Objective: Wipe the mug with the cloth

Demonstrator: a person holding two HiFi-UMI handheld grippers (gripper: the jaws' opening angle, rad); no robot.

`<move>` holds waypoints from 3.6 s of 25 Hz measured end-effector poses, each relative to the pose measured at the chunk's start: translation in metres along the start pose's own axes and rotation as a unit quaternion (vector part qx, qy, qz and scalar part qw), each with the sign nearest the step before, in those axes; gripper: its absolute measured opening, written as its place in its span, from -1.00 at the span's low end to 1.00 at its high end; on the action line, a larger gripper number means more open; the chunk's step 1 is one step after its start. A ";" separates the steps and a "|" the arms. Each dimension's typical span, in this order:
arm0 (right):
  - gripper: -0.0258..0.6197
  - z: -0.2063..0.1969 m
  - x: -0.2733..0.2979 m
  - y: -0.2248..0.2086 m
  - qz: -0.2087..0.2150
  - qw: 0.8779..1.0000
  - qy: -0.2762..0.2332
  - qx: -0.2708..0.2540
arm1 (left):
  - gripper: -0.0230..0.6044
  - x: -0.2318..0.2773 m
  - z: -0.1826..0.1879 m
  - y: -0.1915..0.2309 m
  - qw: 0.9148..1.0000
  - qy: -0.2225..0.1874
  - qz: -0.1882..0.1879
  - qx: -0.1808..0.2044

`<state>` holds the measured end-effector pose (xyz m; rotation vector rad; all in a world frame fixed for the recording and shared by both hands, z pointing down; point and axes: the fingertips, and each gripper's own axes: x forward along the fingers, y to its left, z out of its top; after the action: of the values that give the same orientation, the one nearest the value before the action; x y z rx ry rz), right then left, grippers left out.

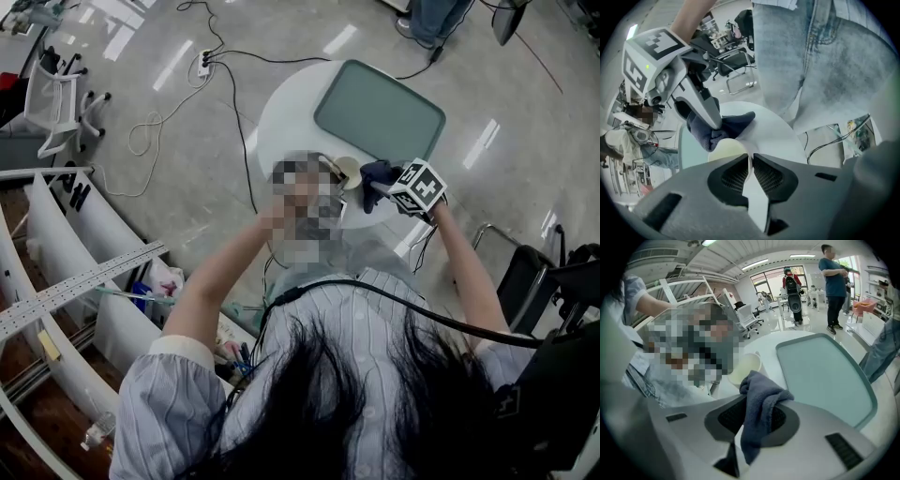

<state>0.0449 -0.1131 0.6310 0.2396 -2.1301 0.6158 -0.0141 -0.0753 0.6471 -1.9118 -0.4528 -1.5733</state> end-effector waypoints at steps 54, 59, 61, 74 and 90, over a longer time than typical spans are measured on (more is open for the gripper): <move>-0.67 0.079 0.024 -0.014 0.037 0.878 0.152 -0.452 | -0.78 -0.004 -0.014 -0.013 0.967 0.035 -0.019 0.251; -0.67 0.086 0.027 -0.013 0.039 0.881 0.146 -0.448 | -0.78 -0.002 -0.014 -0.012 0.974 0.025 -0.008 0.227; -0.67 0.086 0.027 -0.014 0.039 0.889 0.140 -0.434 | -0.78 -0.001 -0.014 -0.012 0.973 0.027 -0.001 0.229; -0.67 0.089 0.010 -0.006 -0.003 0.951 0.043 -0.305 | -0.67 -0.011 0.001 -0.006 0.996 -0.005 0.022 0.085; -0.67 0.114 -0.051 0.008 -0.135 0.978 -0.156 -0.040 | -0.68 -0.093 -0.016 0.028 0.928 -0.106 0.198 -0.297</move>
<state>-0.0089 -0.1675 0.5316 0.6027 -2.3604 0.3497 -0.0308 -0.0959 0.5519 -2.4405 0.3650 -1.3228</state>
